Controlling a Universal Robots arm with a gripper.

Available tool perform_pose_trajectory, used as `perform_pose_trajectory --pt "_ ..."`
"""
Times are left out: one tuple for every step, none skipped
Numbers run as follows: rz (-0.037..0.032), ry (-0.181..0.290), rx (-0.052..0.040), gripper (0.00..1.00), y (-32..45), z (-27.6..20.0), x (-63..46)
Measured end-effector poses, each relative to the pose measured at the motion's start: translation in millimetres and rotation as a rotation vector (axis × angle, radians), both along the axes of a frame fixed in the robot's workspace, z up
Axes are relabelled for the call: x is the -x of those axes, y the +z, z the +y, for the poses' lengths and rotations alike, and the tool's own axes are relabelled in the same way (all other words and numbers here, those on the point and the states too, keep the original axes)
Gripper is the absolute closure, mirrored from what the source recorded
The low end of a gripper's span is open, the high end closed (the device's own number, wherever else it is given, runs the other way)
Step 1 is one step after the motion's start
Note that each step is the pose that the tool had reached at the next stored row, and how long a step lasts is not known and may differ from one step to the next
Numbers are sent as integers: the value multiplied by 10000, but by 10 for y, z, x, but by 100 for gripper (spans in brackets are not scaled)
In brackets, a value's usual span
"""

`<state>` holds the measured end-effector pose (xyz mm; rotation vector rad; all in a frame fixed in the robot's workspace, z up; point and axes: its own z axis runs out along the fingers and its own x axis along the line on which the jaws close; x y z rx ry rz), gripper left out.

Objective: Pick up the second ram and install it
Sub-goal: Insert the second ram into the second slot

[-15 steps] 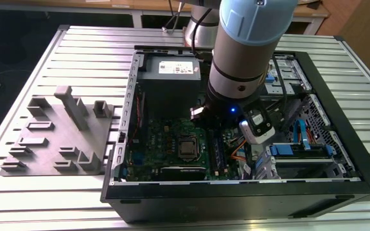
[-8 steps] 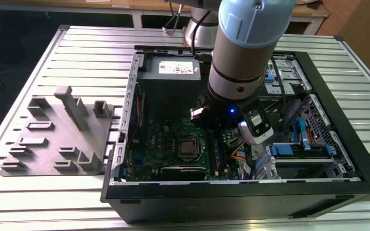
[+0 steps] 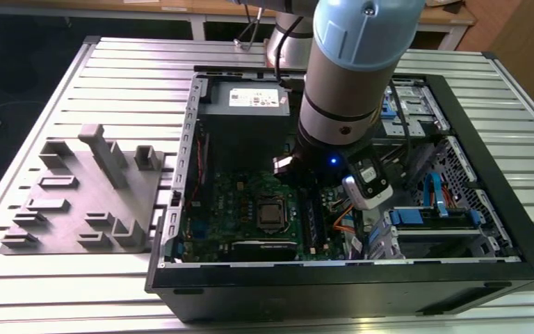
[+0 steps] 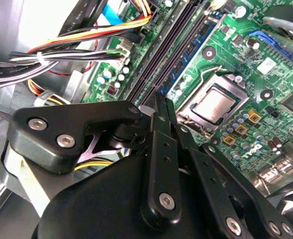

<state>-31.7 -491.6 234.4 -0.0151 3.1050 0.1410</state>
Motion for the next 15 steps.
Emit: perform_pose_trajectory --pt "0 0 -1 92 -8 0 0" --pt "1 0 1 92 -16 0 0" --pt "1 -1 2 92 -22 0 1" --pt "1 -1 4 92 -23 0 1" --pt "2 -1 6 92 -23 -1 1" --pt "2 -1 6 92 -24 -1 1" --pt "1 -1 3 92 -26 0 1" --pt "1 -1 4 92 -27 0 1" --pt "0 -1 1 92 -33 0 3" --pt "0 -2 2 92 -34 -2 4" --pt "0 -2 2 92 -34 -2 4" --pt "0 -1 3 92 -36 -3 5" --pt "0 0 3 92 -37 -3 5" --pt "0 1 3 92 -37 -3 6" --pt "-1 -1 3 92 -41 -3 8"
